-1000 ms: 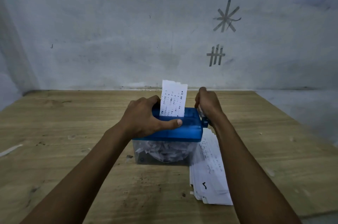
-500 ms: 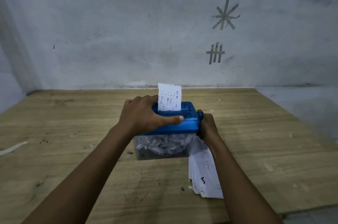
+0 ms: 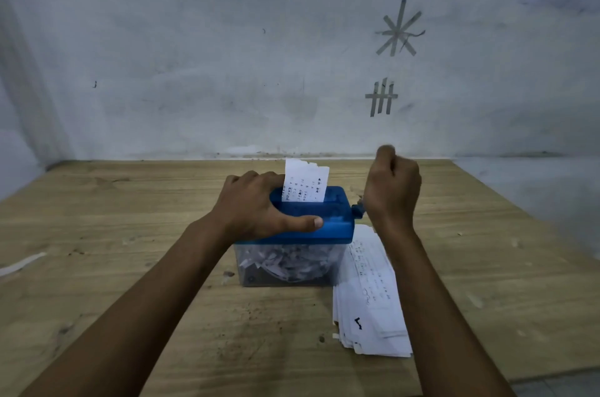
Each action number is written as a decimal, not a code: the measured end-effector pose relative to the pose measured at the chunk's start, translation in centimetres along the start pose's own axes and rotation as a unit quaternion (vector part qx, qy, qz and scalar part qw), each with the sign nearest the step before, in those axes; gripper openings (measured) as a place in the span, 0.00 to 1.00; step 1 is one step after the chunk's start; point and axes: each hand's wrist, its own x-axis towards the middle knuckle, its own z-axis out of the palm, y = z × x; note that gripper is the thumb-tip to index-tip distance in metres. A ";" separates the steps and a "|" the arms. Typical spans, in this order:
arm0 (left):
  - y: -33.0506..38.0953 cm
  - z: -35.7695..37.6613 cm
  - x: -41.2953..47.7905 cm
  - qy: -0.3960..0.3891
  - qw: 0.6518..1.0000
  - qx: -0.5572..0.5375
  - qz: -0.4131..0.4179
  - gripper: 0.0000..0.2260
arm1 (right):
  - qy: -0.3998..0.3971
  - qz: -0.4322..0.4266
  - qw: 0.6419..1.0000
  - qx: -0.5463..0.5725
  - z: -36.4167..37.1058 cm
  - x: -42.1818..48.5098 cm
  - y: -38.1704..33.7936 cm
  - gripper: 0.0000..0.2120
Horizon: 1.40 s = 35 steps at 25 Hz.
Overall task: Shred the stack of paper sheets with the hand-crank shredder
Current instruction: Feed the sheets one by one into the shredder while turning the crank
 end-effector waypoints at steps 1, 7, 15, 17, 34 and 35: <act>-0.1 0.0 0.1 0.000 1.000 -0.001 0.003 0.48 | -0.023 0.027 0.999 0.023 1.0 1.5 -0.1 0.25; -0.6 0.2 0.5 0.008 1.000 -0.012 0.023 0.40 | -0.185 0.221 0.957 -0.003 4.6 6.0 3.0 0.15; -0.2 0.3 0.2 0.019 1.000 0.015 0.010 0.40 | -0.183 0.337 0.920 0.081 3.5 0.2 10.5 0.14; 0.0 0.4 0.2 0.018 1.000 0.018 -0.011 0.42 | -0.132 0.265 0.954 0.037 2.0 -2.1 9.5 0.19; -0.3 0.4 0.6 -0.017 0.999 0.021 0.023 0.43 | 0.078 -0.037 0.993 -0.086 -0.1 -1.5 1.3 0.25; -0.5 0.4 0.6 -0.019 0.999 0.022 0.026 0.43 | 0.060 -0.031 0.993 -0.096 0.2 -0.4 0.5 0.26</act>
